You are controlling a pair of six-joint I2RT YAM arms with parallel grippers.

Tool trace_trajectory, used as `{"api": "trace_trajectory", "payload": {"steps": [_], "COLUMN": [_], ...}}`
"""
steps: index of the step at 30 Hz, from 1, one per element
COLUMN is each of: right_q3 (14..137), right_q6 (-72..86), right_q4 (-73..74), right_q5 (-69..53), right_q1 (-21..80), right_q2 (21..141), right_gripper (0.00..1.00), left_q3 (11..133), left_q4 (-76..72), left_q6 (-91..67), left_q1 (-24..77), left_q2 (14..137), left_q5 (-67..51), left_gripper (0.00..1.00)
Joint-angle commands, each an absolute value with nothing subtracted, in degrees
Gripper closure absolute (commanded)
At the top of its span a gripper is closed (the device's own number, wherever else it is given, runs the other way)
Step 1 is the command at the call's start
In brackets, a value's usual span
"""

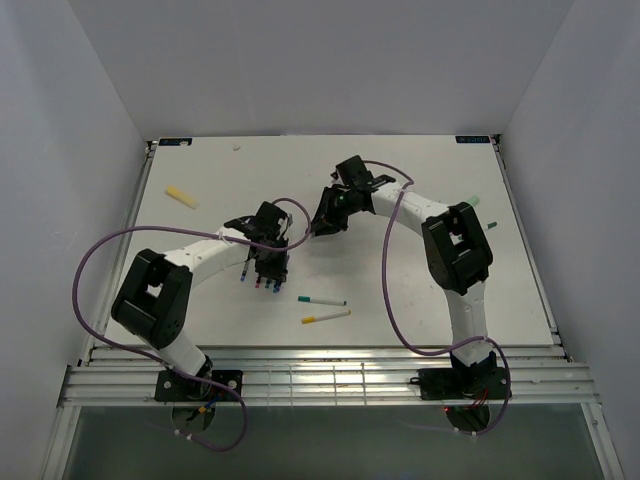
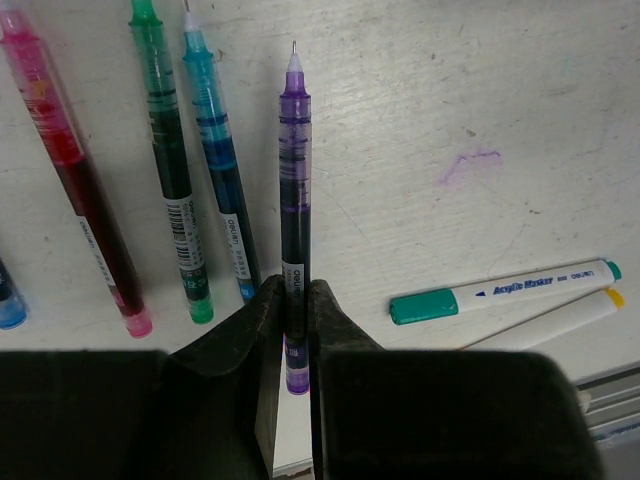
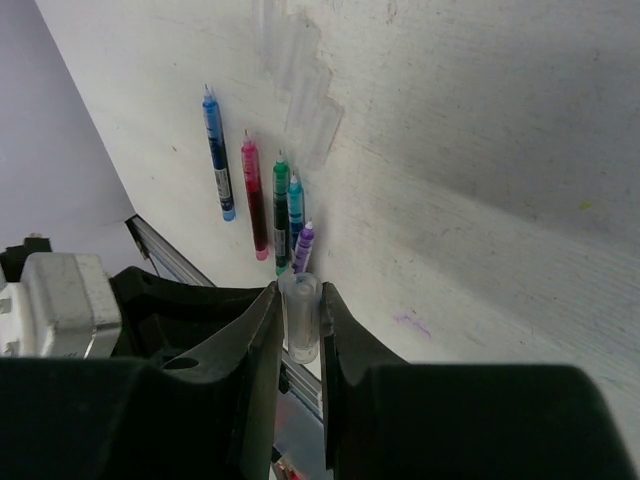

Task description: Open the pen caps

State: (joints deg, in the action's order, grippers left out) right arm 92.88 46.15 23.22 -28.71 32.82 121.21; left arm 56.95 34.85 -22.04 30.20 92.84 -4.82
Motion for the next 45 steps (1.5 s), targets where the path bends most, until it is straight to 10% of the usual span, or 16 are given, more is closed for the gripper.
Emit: {"api": "trace_trajectory", "payload": {"steps": [1, 22, 45], "right_q3": [94.48, 103.53, 108.19], "right_q6": [46.93, 46.67, 45.79], "right_q4": [21.45, 29.27, 28.65], "right_q5": [-30.32, -26.46, -26.81], "right_q1": [34.01, 35.77, 36.83], "right_q2": [120.58, 131.13, 134.47], "right_gripper": [0.92, 0.92, 0.64], "left_q3": [55.81, 52.38, 54.14], "left_q4": [32.87, 29.71, 32.96], "left_q6": [-21.62, -23.47, -23.73], "left_q1": [30.32, 29.53, 29.53], "left_q2": [93.25, 94.75, 87.63], "left_q5": [-4.57, -7.03, -7.64], "left_gripper": [0.86, 0.64, 0.53]}}
